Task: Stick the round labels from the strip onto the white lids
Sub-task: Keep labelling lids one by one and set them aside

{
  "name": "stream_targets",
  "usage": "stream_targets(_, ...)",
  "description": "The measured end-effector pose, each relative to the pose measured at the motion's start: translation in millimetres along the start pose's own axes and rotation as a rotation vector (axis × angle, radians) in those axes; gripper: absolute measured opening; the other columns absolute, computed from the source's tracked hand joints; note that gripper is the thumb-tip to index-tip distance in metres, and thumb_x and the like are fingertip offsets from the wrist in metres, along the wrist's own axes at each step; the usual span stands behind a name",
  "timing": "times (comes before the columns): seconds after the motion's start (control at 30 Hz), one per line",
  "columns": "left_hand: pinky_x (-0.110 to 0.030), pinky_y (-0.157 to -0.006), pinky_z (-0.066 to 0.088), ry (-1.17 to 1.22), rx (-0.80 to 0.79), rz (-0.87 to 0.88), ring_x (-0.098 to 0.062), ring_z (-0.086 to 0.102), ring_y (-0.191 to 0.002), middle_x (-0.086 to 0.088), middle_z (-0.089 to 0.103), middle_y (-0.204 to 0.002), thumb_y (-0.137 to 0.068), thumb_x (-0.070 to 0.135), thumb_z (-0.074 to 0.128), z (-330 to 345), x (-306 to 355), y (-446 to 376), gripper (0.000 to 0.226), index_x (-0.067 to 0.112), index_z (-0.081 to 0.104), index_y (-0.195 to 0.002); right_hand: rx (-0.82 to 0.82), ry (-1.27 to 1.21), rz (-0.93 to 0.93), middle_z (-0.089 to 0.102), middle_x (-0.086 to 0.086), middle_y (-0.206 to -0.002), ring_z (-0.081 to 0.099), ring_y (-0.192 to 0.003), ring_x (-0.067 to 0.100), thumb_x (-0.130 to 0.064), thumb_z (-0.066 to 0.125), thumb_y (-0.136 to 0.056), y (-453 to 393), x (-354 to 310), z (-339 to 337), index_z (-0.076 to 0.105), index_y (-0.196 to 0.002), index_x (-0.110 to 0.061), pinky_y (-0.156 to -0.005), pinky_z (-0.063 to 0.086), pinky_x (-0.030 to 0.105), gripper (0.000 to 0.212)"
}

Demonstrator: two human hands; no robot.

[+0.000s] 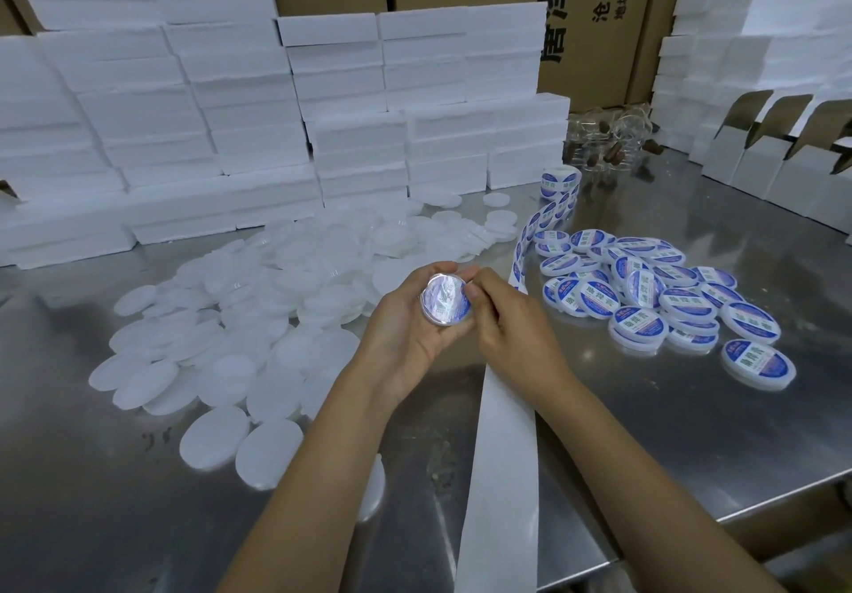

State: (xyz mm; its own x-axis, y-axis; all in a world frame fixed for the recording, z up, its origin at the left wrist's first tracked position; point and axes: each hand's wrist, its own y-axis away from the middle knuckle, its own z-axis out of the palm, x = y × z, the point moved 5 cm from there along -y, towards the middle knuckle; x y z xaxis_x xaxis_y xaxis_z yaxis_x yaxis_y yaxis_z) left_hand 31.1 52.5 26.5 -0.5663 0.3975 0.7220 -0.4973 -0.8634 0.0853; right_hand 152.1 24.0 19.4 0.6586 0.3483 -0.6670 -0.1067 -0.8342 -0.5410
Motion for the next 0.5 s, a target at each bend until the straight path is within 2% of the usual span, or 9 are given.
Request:
stream_targets(0.07, -0.040, -0.086, 0.062, 0.000, -0.014, -0.003, -0.029, 0.071, -0.104, -0.022, 0.070, -0.122, -0.104, 0.012, 0.047, 0.4, 0.6, 0.0, 0.018, 0.001, 0.061, -0.110, -0.010, 0.018, 0.028, 0.058, -0.019, -0.074, 0.056, -0.072, 0.001, -0.041, 0.045, -0.103, 0.9, -0.3, 1.3, 0.056, -0.099, -0.034, -0.061, 0.036, 0.021, 0.014)
stream_targets(0.13, -0.042, -0.083, 0.062, -0.019, -0.034, -0.003, -0.031, 0.073, -0.098, -0.020, 0.072, -0.118, -0.105, 0.012, 0.046, 1.6, 0.4, 0.3, 0.019, 0.002, 0.061, -0.109, 0.000, 0.116, 0.066, 0.057, -0.022, -0.075, 0.055, -0.071, -0.001, -0.068, 0.049, -0.090, 2.4, -1.2, 1.8, 0.044, -0.086, -0.041, -0.058, 0.034, 0.024, 0.027)
stream_targets(0.2, -0.043, -0.080, 0.062, -0.038, -0.059, -0.009, -0.032, 0.073, -0.094, -0.019, 0.073, -0.111, -0.104, 0.013, 0.046, 3.4, -0.5, 0.7, 0.018, 0.002, 0.061, -0.109, 0.028, 0.193, 0.073, 0.055, -0.027, -0.074, 0.054, -0.071, -0.003, -0.081, 0.050, -0.078, 3.2, -3.3, 1.5, 0.041, -0.090, -0.045, -0.058, 0.033, 0.022, 0.038)
stream_targets(0.27, -0.042, -0.079, 0.062, -0.059, -0.089, -0.021, -0.031, 0.073, -0.092, -0.018, 0.074, -0.104, -0.099, 0.014, 0.052, 5.6, 0.1, 1.4, 0.018, 0.002, 0.062, -0.108, 0.061, 0.194, 0.054, 0.054, -0.025, -0.069, 0.054, -0.068, -0.001, -0.079, 0.051, -0.081, 3.1, -5.3, 0.1, 0.045, -0.088, -0.043, -0.057, 0.033, 0.023, 0.037)
stream_targets(0.33, -0.039, -0.079, 0.062, -0.075, -0.110, -0.023, -0.029, 0.073, -0.090, -0.018, 0.074, -0.099, -0.088, 0.016, 0.060, 6.6, 1.9, 2.0, 0.022, 0.002, 0.065, -0.103, 0.078, 0.164, 0.041, 0.052, -0.026, -0.068, 0.052, -0.064, 0.001, -0.069, 0.051, -0.087, 2.9, -5.7, -1.6, 0.041, -0.077, -0.044, -0.055, 0.030, 0.025, 0.029)
stream_targets(0.4, -0.038, -0.079, 0.062, -0.080, -0.125, -0.018, -0.028, 0.073, -0.091, -0.018, 0.073, -0.099, -0.083, 0.018, 0.064, 6.2, 3.2, 2.0, 0.024, 0.002, 0.068, -0.101, 0.087, 0.134, 0.050, 0.051, -0.018, -0.065, 0.050, -0.061, 0.007, -0.060, 0.050, -0.094, 2.4, -3.8, -2.0, 0.040, -0.072, -0.038, -0.054, 0.031, 0.028, 0.032)
stream_targets(0.5, -0.038, -0.079, 0.061, -0.075, -0.144, -0.012, -0.028, 0.072, -0.096, -0.019, 0.072, -0.102, -0.090, 0.009, 0.059, 3.8, 0.4, -0.3, 0.021, 0.000, 0.064, -0.108, 0.090, 0.102, 0.042, 0.054, -0.009, -0.061, 0.051, -0.059, 0.011, -0.044, 0.046, -0.102, 1.6, -1.3, -2.8, 0.056, -0.085, -0.026, -0.054, 0.038, 0.032, 0.027)
